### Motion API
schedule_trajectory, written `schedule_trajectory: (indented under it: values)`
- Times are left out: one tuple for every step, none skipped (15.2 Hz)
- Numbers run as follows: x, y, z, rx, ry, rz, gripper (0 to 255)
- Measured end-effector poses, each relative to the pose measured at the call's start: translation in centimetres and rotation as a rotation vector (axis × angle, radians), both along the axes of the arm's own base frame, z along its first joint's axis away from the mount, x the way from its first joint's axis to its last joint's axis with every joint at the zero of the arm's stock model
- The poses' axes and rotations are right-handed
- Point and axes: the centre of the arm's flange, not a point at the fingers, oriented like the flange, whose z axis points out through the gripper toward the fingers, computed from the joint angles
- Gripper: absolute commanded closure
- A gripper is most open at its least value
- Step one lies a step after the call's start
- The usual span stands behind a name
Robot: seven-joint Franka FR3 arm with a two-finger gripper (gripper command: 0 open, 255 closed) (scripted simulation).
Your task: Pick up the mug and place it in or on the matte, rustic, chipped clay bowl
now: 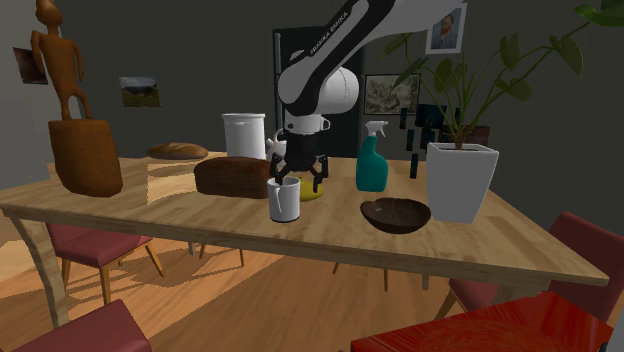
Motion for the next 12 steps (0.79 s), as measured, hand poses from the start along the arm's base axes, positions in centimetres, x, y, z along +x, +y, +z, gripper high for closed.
schedule_trajectory:
  values:
    - [0.00,0.00,0.00,0.000,0.000,0.000,255]
    - [0.00,0.00,0.00,0.000,0.000,0.000,255]
    - [0.00,0.00,0.00,0.000,0.000,0.000,255]
    - [0.00,0.00,0.00,0.000,0.000,0.000,255]
    - [0.00,0.00,-0.01,0.000,0.000,0.000,255]
    - [0.00,0.00,-0.01,0.000,0.000,0.000,255]
    - [0.00,0.00,-0.01,0.000,0.000,0.000,255]
    - [0.00,0.00,-0.01,0.000,0.000,0.000,255]
    - [0.00,0.00,-0.01,0.000,0.000,0.000,255]
    - [0.00,0.00,-0.01,0.000,0.000,0.000,255]
    - [0.00,0.00,-0.01,0.000,0.000,0.000,255]
    - [-0.05,0.02,0.25,0.000,0.000,0.000,255]
